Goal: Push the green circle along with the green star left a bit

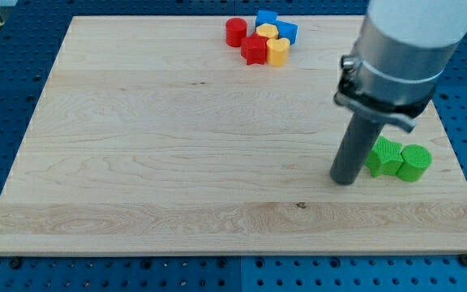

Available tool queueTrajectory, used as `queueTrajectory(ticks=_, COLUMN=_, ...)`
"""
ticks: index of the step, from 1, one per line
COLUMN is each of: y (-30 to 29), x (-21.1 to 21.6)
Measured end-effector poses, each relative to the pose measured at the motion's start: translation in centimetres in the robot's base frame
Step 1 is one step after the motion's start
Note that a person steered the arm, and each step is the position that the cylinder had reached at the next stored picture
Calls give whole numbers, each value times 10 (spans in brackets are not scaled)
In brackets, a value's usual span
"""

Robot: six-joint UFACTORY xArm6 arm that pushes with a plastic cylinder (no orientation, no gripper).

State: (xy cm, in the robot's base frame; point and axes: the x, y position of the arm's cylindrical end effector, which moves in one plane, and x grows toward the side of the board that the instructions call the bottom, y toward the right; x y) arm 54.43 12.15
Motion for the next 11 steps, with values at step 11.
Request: queueTrajectory(ticks=11, y=123, x=-44)
